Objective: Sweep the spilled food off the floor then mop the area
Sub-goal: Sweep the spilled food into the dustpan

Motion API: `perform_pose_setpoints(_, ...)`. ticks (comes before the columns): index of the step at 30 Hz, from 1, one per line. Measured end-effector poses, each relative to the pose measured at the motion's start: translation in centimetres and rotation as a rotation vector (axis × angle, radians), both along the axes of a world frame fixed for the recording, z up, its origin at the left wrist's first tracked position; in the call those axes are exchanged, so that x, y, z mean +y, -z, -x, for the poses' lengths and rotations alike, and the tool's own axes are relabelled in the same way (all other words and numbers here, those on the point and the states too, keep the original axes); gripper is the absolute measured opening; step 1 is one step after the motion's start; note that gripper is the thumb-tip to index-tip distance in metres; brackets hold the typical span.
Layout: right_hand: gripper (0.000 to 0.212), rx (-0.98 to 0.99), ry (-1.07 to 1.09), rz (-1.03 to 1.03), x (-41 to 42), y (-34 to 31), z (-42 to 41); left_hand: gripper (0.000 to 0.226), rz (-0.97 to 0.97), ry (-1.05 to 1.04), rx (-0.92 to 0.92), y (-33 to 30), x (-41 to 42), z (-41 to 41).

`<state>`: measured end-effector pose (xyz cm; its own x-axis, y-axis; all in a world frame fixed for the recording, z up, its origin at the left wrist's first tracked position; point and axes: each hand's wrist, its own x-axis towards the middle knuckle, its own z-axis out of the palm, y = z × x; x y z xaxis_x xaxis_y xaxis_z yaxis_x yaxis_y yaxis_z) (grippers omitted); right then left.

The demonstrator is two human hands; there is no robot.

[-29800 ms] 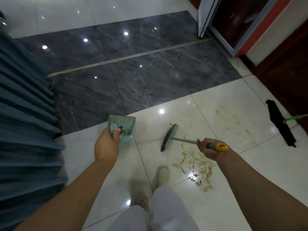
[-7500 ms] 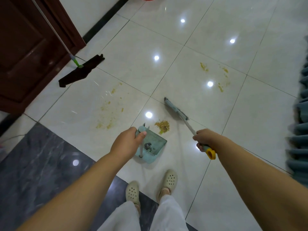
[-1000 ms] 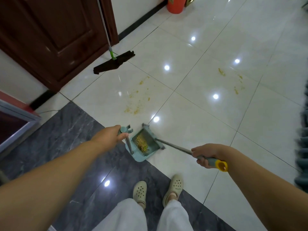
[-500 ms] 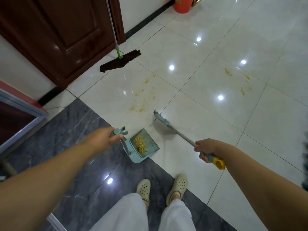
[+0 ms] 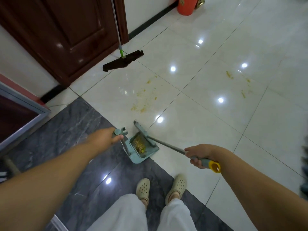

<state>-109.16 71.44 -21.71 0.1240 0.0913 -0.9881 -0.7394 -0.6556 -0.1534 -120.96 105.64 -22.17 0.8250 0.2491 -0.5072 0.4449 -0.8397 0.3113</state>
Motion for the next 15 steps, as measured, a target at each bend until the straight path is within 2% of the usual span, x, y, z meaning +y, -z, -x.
perform_pose_setpoints(3, 0.023, -0.023, -0.017, -0.003, 0.2, -0.7, -0.1, 0.026, 0.009, -0.031, -0.012, -0.2, -0.1, 0.4)
perform_pose_setpoints(10, 0.004, -0.141, 0.066, 0.073, 1.0, -0.2, -2.0, 0.031, -0.031, -0.154, -0.068, 0.1, 1.2, 3.9)
perform_pose_setpoints(15, 0.013, -0.184, 0.201, 0.108, 1.4, 1.1, -3.9, 0.036, -0.075, -0.207, -0.099, 0.4, 1.7, 6.1)
